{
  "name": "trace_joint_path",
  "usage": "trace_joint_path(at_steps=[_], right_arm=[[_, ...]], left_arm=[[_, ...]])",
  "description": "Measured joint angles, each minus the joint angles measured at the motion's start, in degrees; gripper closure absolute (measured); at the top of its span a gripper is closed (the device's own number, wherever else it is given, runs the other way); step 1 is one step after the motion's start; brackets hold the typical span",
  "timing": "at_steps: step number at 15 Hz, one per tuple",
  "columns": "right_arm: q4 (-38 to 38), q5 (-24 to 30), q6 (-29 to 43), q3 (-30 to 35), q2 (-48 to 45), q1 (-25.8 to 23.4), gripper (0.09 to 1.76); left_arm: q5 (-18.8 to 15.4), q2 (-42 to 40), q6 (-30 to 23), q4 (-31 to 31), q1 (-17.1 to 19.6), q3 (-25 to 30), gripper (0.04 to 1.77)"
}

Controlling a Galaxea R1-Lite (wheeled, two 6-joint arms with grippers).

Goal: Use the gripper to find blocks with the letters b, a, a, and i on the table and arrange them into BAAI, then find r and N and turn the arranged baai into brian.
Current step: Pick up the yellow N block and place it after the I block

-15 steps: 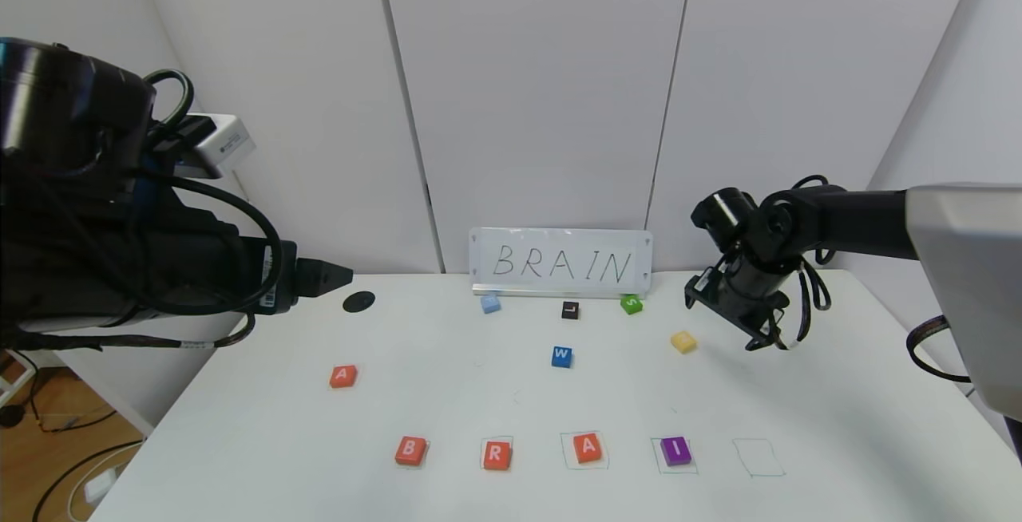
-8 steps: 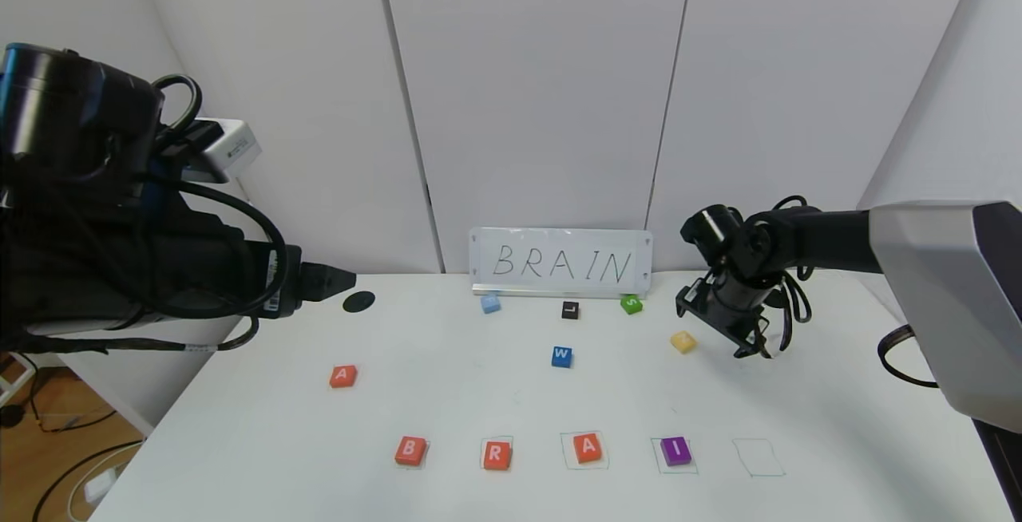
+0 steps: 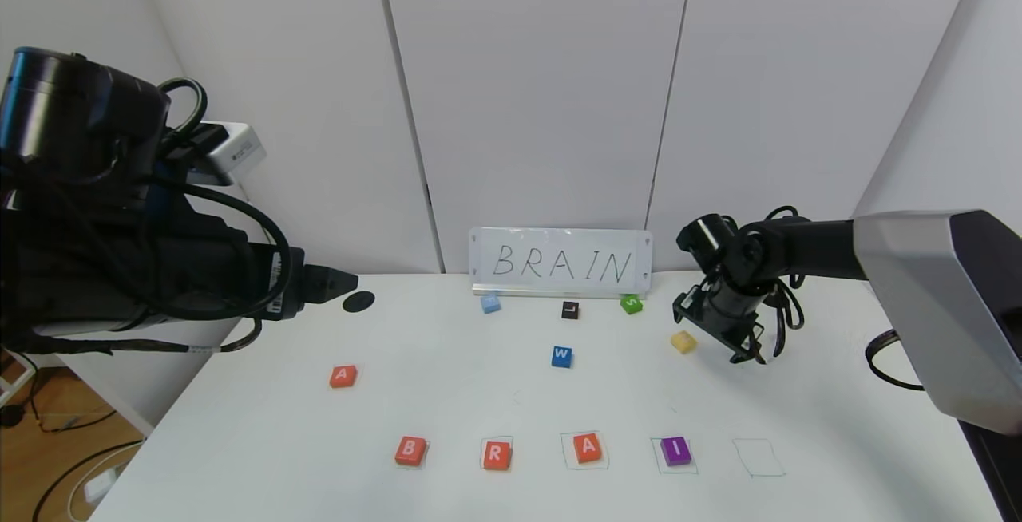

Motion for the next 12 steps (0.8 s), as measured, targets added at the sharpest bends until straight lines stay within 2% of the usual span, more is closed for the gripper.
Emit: trace_joint_path(at_steps=[12], right_arm=[[-0.20,0.02,-0.23,0.00,1.76,0.22,0.14]], left_arm=[[0.00,0.02,0.00,0.00,-0.06,0.00,0.09]])
